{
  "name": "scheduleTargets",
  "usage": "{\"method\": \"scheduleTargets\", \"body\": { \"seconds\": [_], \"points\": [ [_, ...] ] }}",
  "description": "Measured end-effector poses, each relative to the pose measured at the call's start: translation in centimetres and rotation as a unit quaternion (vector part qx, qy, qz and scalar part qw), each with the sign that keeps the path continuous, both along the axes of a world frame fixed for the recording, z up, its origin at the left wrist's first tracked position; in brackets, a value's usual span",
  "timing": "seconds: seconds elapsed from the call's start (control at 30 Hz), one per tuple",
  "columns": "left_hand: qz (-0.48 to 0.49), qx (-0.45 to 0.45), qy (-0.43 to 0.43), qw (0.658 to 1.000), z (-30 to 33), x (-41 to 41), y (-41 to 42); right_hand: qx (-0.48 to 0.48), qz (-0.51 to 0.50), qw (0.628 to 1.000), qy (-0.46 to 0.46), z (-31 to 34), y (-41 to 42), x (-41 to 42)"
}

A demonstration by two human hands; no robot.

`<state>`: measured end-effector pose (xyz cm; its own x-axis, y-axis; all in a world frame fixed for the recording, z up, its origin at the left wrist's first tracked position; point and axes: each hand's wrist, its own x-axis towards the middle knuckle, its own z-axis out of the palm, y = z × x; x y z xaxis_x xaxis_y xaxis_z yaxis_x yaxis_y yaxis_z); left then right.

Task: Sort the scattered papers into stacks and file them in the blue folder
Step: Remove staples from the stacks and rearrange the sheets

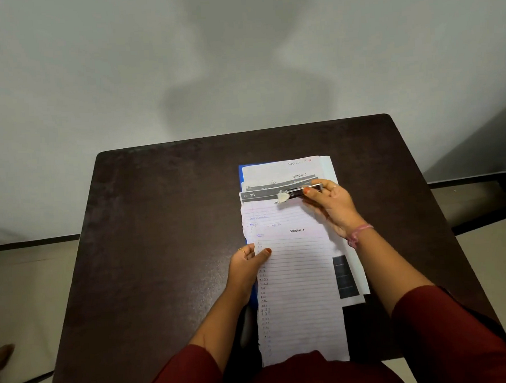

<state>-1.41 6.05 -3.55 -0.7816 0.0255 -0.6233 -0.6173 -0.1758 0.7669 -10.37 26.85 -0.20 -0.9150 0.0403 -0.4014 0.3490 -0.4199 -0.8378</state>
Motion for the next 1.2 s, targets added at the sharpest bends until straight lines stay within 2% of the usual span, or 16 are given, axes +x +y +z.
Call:
{"method": "scheduleTargets", "body": {
  "seconds": [0.1,0.23,0.37,0.53,0.7,0.83,0.93,1.0,1.1,1.13,1.2],
  "points": [
    [-0.009,-0.033,-0.012,0.999,0.0,0.1,0.0,0.075,-0.123,0.989,-0.02,-1.2,3.3,2.2],
    [-0.048,-0.067,-0.012,0.996,0.0,0.7,0.0,0.171,-0.283,0.942,-0.059,-2.4,7.1,6.0],
    [-0.083,-0.099,0.001,0.992,0.0,1.8,0.1,0.231,-0.368,0.898,-0.072,-3.4,9.4,8.1],
    [-0.098,-0.115,0.024,0.988,0.2,3.6,0.3,0.312,-0.346,0.881,-0.086,-4.6,9.9,9.3],
    [-0.063,-0.095,0.028,0.993,1.1,4.4,0.8,0.431,-0.274,0.852,-0.111,-5.8,9.4,10.6],
    [-0.023,-0.061,0.019,0.998,1.9,4.5,0.7,0.47,-0.228,0.841,-0.144,-5.7,9.2,11.1],
    [0.008,-0.043,0.024,0.999,2.3,4.2,0.0,0.469,-0.242,0.844,-0.098,-4.3,7.9,11.0],
    [0.025,-0.036,0.029,0.999,2.9,3.8,-0.7,0.429,-0.227,0.873,-0.044,-3.0,5.9,11.0],
    [0.055,-0.026,0.042,0.997,4.1,2.9,-2.3,0.261,-0.084,0.961,-0.02,-0.9,1.1,11.8],
    [0.068,-0.022,0.049,0.996,4.6,2.5,-3.0,0.209,-0.036,0.977,-0.027,-0.5,-0.4,12.3],
    [0.087,-0.028,0.06,0.994,5.4,1.6,-4.6,0.184,0.055,0.981,-0.03,-0.1,-3.4,13.5]
  ]
}}
